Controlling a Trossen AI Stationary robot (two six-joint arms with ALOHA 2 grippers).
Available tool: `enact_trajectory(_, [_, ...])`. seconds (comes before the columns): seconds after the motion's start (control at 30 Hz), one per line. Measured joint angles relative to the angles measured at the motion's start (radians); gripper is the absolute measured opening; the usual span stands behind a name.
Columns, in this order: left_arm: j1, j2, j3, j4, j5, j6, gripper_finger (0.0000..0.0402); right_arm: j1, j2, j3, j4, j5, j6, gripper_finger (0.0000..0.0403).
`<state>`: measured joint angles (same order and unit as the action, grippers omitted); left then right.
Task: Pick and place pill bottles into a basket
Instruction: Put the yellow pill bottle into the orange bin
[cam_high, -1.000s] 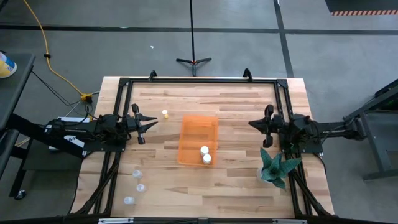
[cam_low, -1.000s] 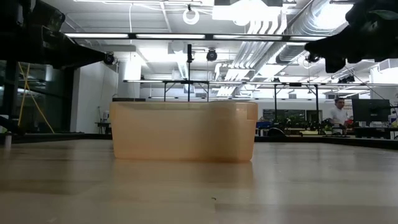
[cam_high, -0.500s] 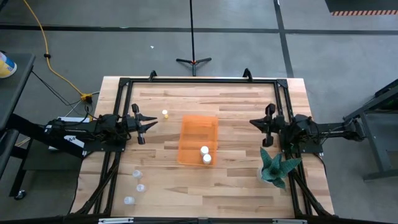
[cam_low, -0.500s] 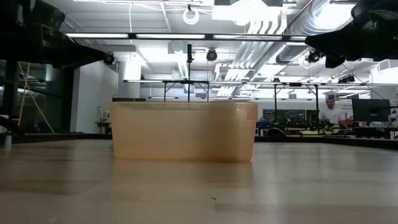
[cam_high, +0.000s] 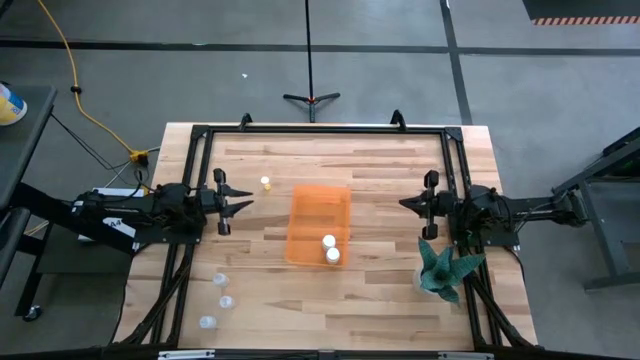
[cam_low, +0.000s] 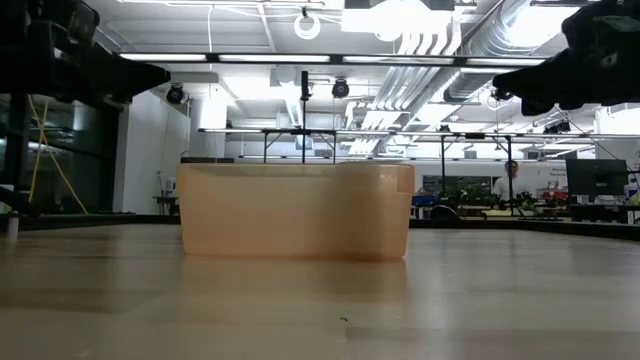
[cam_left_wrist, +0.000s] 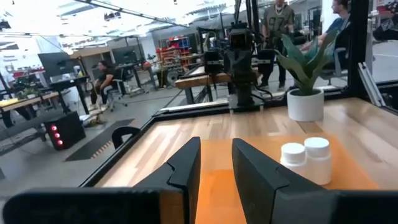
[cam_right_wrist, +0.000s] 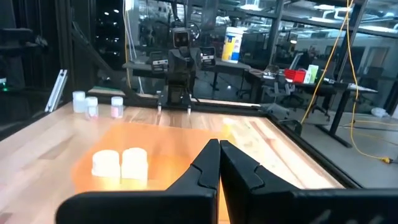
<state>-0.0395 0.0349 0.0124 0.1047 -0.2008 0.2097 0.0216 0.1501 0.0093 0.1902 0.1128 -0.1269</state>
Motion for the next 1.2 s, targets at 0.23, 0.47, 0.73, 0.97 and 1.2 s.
enact_trajectory(0.23, [0.0,0.003,0.012,0.033,-0.071,-0.042,0.0161,0.0,0.0,0.0,-0.005,0.0,-0.012,0.0003])
enact_trajectory(0.47, [0.0,0.106,0.091,0.023,-0.102,-0.079,0.0292,0.0,0.0,0.0,-0.011,0.0,-0.01,0.0004])
enact_trajectory(0.73, [0.0,0.421,0.243,-0.065,-0.139,-0.23,0.0314,0.0,0.0,-0.001,-0.01,0.0,-0.005,0.0005])
enact_trajectory(0.97, [0.001,0.7,0.391,-0.205,-0.195,-0.165,0.0284,0.0,0.0,-0.001,-0.013,0.0,-0.005,0.0002])
enact_trajectory(1.2, [0.024,0.862,0.447,-0.227,-0.3,-0.061,0.0294,0.0,0.0,-0.001,-0.017,0.0,-0.005,0.0003])
